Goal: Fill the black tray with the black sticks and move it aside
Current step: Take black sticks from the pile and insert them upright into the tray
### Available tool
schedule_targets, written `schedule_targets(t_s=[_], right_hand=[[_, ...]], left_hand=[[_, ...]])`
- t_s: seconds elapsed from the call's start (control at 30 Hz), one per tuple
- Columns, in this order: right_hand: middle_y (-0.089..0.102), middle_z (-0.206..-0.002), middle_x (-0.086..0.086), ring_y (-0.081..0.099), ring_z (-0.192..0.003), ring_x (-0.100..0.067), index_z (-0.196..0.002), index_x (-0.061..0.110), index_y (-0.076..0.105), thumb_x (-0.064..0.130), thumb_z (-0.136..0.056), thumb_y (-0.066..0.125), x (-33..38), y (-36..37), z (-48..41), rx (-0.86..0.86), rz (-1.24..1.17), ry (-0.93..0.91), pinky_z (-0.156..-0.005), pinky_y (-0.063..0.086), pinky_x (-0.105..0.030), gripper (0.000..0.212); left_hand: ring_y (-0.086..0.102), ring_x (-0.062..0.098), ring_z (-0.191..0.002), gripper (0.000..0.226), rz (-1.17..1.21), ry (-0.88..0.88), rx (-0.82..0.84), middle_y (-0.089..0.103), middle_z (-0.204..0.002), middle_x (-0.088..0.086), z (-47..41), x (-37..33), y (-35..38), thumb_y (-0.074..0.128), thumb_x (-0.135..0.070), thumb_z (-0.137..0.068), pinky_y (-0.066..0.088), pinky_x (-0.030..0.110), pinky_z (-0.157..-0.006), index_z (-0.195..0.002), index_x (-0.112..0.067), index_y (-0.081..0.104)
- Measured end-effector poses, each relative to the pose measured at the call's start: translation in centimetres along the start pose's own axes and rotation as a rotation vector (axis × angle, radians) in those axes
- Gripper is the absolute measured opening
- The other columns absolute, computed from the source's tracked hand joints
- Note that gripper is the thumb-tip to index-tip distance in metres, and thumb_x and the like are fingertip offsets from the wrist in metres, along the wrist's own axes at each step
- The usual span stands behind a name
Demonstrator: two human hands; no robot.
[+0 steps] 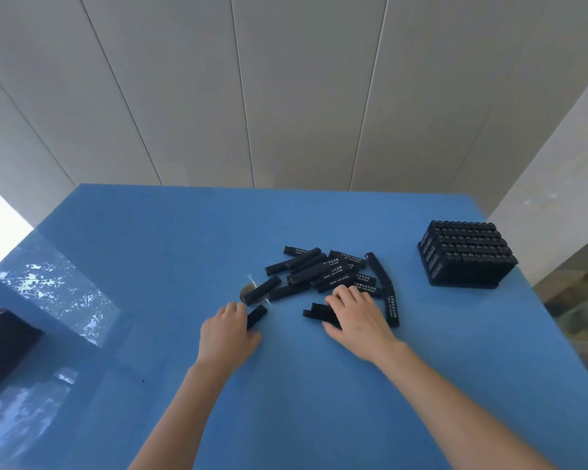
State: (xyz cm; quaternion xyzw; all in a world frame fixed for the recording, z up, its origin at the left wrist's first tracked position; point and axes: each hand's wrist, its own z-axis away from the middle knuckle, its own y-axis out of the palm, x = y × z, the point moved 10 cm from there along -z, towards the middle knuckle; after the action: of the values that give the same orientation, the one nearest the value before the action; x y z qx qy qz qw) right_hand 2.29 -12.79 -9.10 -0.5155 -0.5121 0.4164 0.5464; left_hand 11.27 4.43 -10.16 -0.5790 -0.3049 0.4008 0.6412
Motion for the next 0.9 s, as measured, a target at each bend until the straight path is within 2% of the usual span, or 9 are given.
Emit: schedule_targets(t_s=[0.13,0.2,0.3,0.4,0.5,0.6,0.7,0.8,0.9], right_hand=[[0.050,-0.104,-0.001,0.047,-0.094,-0.019,-0.108,0.011,0.043,0.022,-0.093,0.039,-0.6,1.0,1.4,0.090,-0.007,0.115,-0.074,0.035,-0.026,0.019],[0.049,-0.088,0.002,0.045,-0.079,-0.019,-0.099,0.013,0.038,0.021,-0.095,0.037,-1.0,0.8,2.0,0.076,-0.072,0.168,-0.061,0.032,-0.024,0.009],[0.040,-0.064,0.005,0.042,-0.062,-0.023,-0.089,0.014,0.033,0.025,-0.097,0.041,-1.6,0.7,3.0,0.083,-0.261,0.243,-0.045,0.026,-0.025,0.016],[0.045,-0.063,0.006,0.046,-0.060,-0.021,-0.088,0.015,0.040,0.030,-0.095,0.045,-1.4,0.7,4.3,0.096,-0.448,0.275,-0.050,0.032,-0.028,0.017],[0.042,-0.060,0.007,0.040,-0.053,-0.013,-0.081,0.019,0.037,0.031,-0.094,0.046,-1.3,0.5,5.5,0.086,-0.559,0.294,-0.049,0.031,-0.025,0.019],[0.041,-0.059,0.006,0.037,-0.050,-0.011,-0.080,0.021,0.040,0.031,-0.093,0.048,-1.8,-0.4,6.2,0.066,-0.672,0.332,-0.048,0.029,-0.024,0.019],[0.042,-0.062,0.003,0.037,-0.054,-0.013,-0.079,0.016,0.042,0.030,-0.093,0.050,-2.1,-1.3,6.5,0.048,-0.884,0.386,-0.050,0.031,-0.022,0.021],[0.045,-0.064,0.005,0.041,-0.057,-0.010,-0.081,0.015,0.045,0.030,-0.093,0.051,-1.6,-1.9,6.5,0.037,-1.095,0.420,-0.055,0.036,-0.019,0.020],[0.047,-0.067,0.005,0.041,-0.054,-0.009,-0.082,0.017,0.046,0.028,-0.094,0.049,0.0,-1.8,6.0,0.077,-1.254,0.412,-0.054,0.038,-0.017,0.017]], left_hand=[[0.043,0.019,-0.072,0.009,-0.054,-0.015,0.004,0.043,-0.076,-0.003,0.2,-0.6,0.1,0.031,-0.019,-0.096,0.020,0.024,-0.046,-0.089,-0.015,0.031],[0.041,0.022,-0.062,0.008,0.070,-0.054,-0.097,0.038,-0.063,-0.002,-0.2,-0.4,-1.3,0.032,-0.018,-0.096,0.021,0.026,-0.045,-0.089,-0.013,0.029],[0.042,0.028,-0.060,0.008,0.205,-0.046,-0.204,0.045,-0.062,0.003,-2.2,-1.0,-3.4,0.036,-0.018,-0.096,0.026,0.030,-0.048,-0.098,-0.011,0.035],[0.046,0.028,-0.069,0.019,0.180,-0.045,-0.120,0.053,-0.076,0.006,-4.7,-1.9,-2.9,0.042,-0.022,-0.094,0.033,0.030,-0.056,-0.107,-0.008,0.045],[0.048,0.026,-0.072,0.018,0.186,-0.086,-0.046,0.052,-0.076,0.003,-5.8,-1.9,-1.7,0.048,-0.024,-0.088,0.034,0.028,-0.057,-0.091,-0.008,0.054],[0.041,0.022,-0.065,0.027,0.230,-0.153,0.074,0.041,-0.065,0.001,-6.3,-1.1,-0.9,0.057,-0.027,-0.081,0.026,0.025,-0.048,-0.069,-0.011,0.039],[0.035,0.019,-0.058,0.036,0.222,-0.160,0.161,0.037,-0.062,0.000,-6.1,-0.8,-0.8,0.063,-0.028,-0.075,0.023,0.024,-0.047,-0.065,-0.012,0.032],[0.047,0.020,-0.059,0.027,0.309,-0.186,0.062,0.047,-0.060,0.000,-4.5,-0.4,-1.8,0.059,-0.030,-0.077,0.031,0.024,-0.048,-0.066,-0.013,0.042],[0.052,0.024,-0.058,0.036,0.618,-0.292,-0.025,0.052,-0.056,0.003,-1.6,1.2,-2.0,0.053,-0.035,-0.087,0.039,0.027,-0.052,-0.061,-0.010,0.046]])
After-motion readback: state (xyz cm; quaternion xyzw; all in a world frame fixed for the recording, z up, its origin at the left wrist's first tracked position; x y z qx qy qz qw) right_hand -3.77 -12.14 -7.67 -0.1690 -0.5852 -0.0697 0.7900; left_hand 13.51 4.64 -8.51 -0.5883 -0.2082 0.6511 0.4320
